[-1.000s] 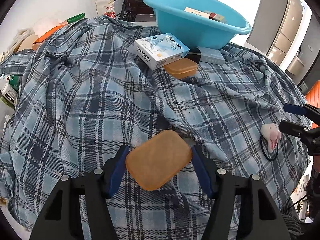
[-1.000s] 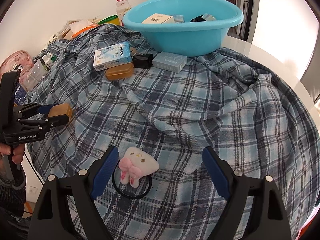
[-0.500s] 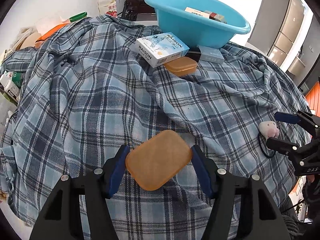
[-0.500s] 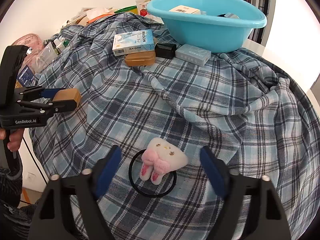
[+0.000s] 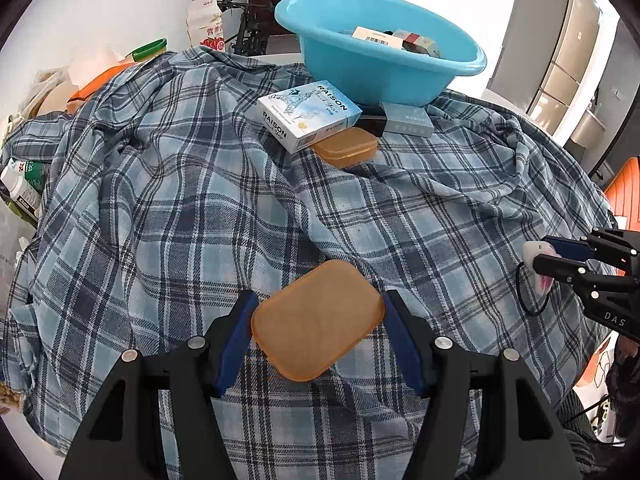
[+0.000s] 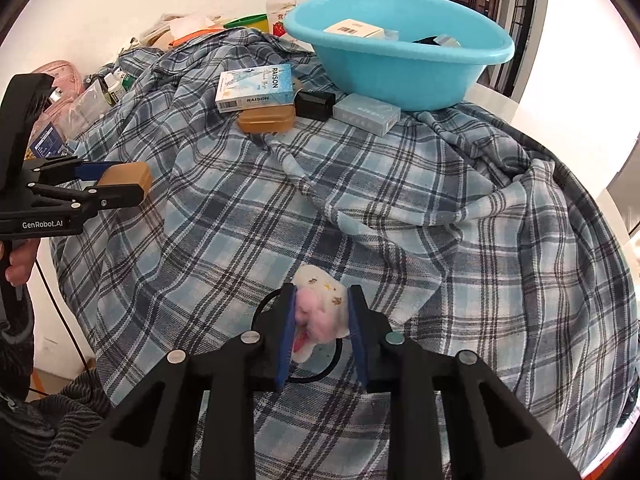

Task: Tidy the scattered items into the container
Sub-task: 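Lift and carry the pink toy and orange soap over the blue basin with both tools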

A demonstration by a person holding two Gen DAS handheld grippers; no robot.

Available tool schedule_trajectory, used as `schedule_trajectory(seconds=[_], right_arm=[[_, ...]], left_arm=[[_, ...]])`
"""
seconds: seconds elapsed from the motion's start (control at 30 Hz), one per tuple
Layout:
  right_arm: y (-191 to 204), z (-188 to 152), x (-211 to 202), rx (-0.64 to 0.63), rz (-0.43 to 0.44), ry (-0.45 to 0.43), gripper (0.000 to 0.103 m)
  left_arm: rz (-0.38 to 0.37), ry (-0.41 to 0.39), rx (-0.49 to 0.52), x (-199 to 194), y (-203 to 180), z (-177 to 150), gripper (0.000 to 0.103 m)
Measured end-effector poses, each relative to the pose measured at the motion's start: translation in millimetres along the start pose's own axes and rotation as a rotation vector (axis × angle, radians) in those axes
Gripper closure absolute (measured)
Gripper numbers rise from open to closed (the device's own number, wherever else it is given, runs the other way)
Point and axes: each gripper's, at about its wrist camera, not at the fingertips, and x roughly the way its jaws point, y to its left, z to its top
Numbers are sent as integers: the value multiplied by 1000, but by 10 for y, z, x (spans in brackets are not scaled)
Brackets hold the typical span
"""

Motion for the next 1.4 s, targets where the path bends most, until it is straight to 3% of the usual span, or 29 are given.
schedule_trajectory(seconds=[0.23, 0.37, 0.57, 0.73, 0.8, 1.4], right_arm=[[-186, 20, -111, 72, -24, -45, 78], [-240, 124, -412, 105, -48, -151, 78], [-237, 409, -1149, 91, -101, -370, 77], [-280, 571, -1512, 90, -148, -464, 76], [-312, 579, -1535, 96, -153, -467, 76], [-430, 625, -1200, 121, -109, -390, 75]], left_arm=[[-3, -14, 3, -36, -61, 16, 37], [-8, -54, -4, -147, -100, 114, 37], [-21, -210, 22, -608, -233, 508, 37], [5, -330, 85, -951, -385, 746, 37], [32, -346, 89, -967, -408, 790, 37], [16, -289, 62, -748, -375, 846, 37]])
